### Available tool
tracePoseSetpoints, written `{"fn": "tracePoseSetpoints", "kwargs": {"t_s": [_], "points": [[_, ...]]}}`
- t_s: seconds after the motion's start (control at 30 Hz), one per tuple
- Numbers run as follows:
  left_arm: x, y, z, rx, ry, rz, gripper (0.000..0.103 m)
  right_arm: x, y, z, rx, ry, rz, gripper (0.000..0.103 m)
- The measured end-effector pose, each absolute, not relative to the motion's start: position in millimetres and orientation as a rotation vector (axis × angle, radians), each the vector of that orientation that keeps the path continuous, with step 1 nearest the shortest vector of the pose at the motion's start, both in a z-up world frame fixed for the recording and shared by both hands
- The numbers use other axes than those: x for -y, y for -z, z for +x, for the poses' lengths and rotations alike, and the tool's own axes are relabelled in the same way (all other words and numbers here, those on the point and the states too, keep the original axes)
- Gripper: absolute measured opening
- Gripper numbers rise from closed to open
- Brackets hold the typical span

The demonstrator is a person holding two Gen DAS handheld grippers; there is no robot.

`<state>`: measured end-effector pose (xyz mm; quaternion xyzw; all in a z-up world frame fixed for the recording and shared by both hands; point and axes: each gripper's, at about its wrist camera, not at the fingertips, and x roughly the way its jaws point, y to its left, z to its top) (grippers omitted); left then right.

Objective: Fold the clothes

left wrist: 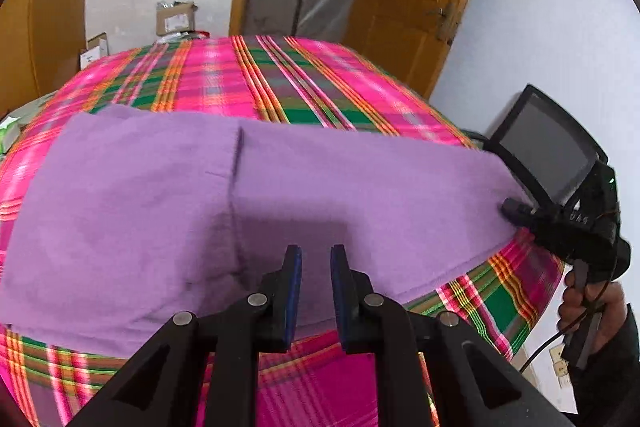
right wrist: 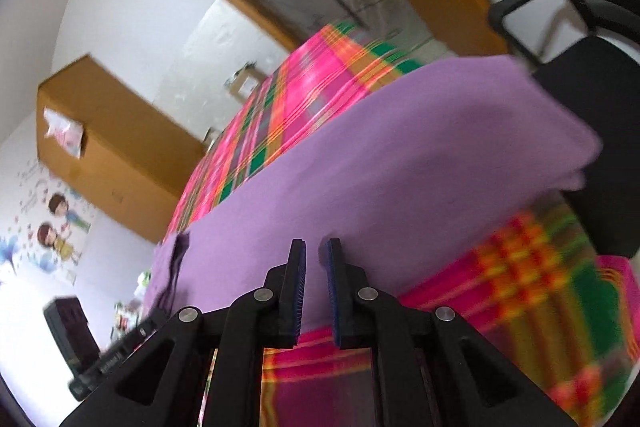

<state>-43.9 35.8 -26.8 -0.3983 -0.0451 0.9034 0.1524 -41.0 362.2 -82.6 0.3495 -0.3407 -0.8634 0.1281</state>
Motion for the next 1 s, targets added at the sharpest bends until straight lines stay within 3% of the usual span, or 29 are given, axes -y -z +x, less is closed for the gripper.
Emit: {"fn": "tracePoseSetpoints", "kwargs": {"t_s": [0.1, 0.17, 0.53, 0.67, 0.7, 0.83, 1.0], "points": [[-48, 34, -43, 0.088, -2.595, -1.155, 0.014, -377, 79, -34, 1.045, 2.581, 1.006, 0.012], [-51, 32, -41, 0.072, -2.591, -1.146, 0.014, -364, 73, -45, 1.004, 2.562, 0.998, 0.019], [-64, 31, -65, 0.040, -2.636, -1.163, 0.014, -301, 49, -118, 0.794, 2.465, 1.008, 0.019], [-62, 34, -65, 0.061, -2.649, -1.142, 0.014, -315, 59, -136, 0.814, 2.489, 1.077, 0.019], [-62, 34, -65, 0.064, -2.650, -1.139, 0.014, -327, 65, -136, 0.862, 2.493, 1.081, 0.019], [-63, 35, -67, 0.067, -2.647, -1.136, 0.014, -378, 85, -136, 1.121, 2.472, 1.050, 0.000], [-62, 36, -68, 0.077, -2.644, -1.134, 0.014, -412, 93, -126, 1.328, 2.484, 0.944, 0.000]]}}
